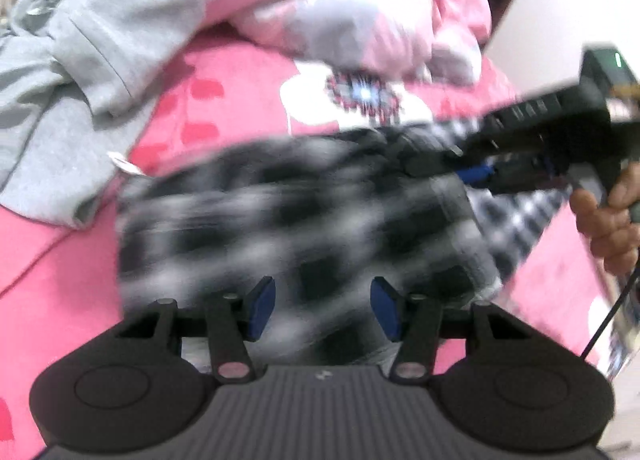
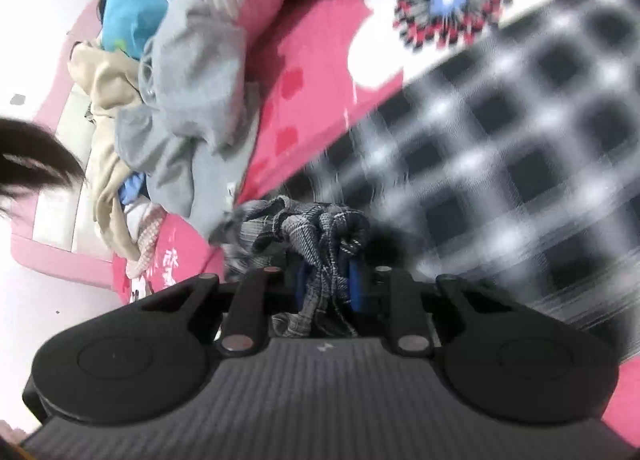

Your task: Fold clothes

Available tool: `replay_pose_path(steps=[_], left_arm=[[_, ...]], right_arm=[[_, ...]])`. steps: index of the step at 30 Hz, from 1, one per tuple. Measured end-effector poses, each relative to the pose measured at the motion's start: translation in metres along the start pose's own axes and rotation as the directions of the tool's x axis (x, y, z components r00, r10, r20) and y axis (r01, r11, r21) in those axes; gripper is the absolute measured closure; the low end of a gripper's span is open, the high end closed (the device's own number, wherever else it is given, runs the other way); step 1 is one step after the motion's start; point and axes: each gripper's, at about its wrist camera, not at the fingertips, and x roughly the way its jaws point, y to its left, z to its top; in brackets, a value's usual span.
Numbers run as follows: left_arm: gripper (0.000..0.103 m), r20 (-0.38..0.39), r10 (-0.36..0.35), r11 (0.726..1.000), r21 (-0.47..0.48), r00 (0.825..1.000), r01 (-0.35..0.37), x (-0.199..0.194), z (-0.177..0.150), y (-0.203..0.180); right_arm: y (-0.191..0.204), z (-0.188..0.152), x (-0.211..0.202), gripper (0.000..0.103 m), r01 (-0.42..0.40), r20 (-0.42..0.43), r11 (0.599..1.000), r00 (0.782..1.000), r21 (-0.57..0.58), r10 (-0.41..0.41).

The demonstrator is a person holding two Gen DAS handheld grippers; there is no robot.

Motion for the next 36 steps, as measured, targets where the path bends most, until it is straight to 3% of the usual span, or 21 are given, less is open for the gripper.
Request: replay_pose_path(steps=[6, 12, 19, 29, 36], left_arm=[[0.044, 0.036, 0.012, 0.993, -0.121, 0.999, -0.007, -0.004, 0.025, 0.004], [0.044, -0.027, 0.039, 0.986, -0.164, 0.999, -0.043, 0.039, 0.037, -0.009], [0.044, -0.069, 0.079, 0.985, -0.149, 0.995, -0.088, 0.074, 0.051, -0.032], [0.044, -0.128, 0.091, 0.99, -0.096, 0.988, -0.104, 0.106, 0.064, -0.064], [0.043, -0.15, 0.091, 0.993, -0.064, 0.984, -0.102, 0.12, 0.072, -0.077]], right_arm=[[-0.02, 0.04, -0.055, 0.085, 0.102, 0.014, 0.991, 0.995, -0.087, -0.101], [-0.07, 0.082, -0.111, 0.085, 0.252, 0.022, 0.956, 0.968, -0.153, -0.251], [-0.134, 0.129, -0.158, 0.085, 0.349, 0.016, 0.921, 0.936, -0.171, -0.352], [-0.194, 0.173, -0.185, 0.085, 0.381, 0.009, 0.9, 0.921, -0.212, -0.388], [-0.232, 0.184, -0.188, 0.085, 0.383, -0.008, 0.899, 0.919, -0.213, -0.393]])
